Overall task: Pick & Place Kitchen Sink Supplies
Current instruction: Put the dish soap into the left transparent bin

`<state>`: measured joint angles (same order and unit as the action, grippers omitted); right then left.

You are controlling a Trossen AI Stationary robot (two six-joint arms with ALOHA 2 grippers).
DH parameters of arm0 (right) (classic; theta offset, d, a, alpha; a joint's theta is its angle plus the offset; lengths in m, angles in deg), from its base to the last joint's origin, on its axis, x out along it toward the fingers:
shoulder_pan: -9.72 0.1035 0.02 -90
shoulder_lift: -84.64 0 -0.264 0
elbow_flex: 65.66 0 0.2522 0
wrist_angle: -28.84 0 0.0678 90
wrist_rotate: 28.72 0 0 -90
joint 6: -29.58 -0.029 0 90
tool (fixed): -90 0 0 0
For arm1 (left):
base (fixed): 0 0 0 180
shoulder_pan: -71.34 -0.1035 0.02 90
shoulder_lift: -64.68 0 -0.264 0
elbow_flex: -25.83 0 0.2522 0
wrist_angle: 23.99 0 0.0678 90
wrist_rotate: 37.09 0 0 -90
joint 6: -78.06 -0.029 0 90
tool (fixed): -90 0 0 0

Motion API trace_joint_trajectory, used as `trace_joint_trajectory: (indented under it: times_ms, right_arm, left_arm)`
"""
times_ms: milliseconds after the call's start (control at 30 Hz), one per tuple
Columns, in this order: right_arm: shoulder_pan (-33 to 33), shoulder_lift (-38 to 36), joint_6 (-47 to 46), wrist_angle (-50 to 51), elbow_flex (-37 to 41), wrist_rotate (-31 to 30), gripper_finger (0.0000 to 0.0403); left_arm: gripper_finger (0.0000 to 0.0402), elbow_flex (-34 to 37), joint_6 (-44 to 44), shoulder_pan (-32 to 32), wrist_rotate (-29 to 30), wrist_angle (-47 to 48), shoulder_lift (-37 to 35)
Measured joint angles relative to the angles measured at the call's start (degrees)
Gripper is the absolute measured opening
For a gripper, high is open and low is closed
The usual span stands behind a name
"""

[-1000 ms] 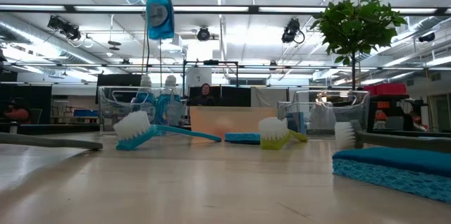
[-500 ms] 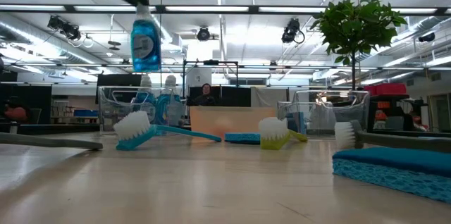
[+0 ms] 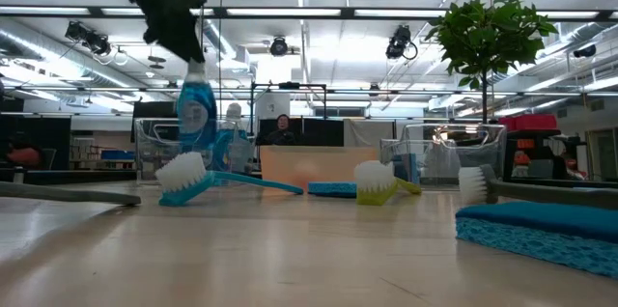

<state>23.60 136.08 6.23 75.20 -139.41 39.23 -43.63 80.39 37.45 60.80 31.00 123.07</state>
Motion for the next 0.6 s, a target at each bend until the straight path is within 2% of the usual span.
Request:
trace_joint_trajectory:
  times_ms: [233,600]
  right_arm:
    - [-0.34,0.02,-0.20,0.00,0.00,-0.01,0.0217]
    - [-2.54,0.03,-0.19,-0.01,0.00,-0.01,0.0217]
  left_arm:
    - [0.0121,4.63,-0.66,-4.79,-0.47,-1.02,0.00]
    - [0.0121,4.67,0.71,-11.75,-4.28,-1.29,0.11]
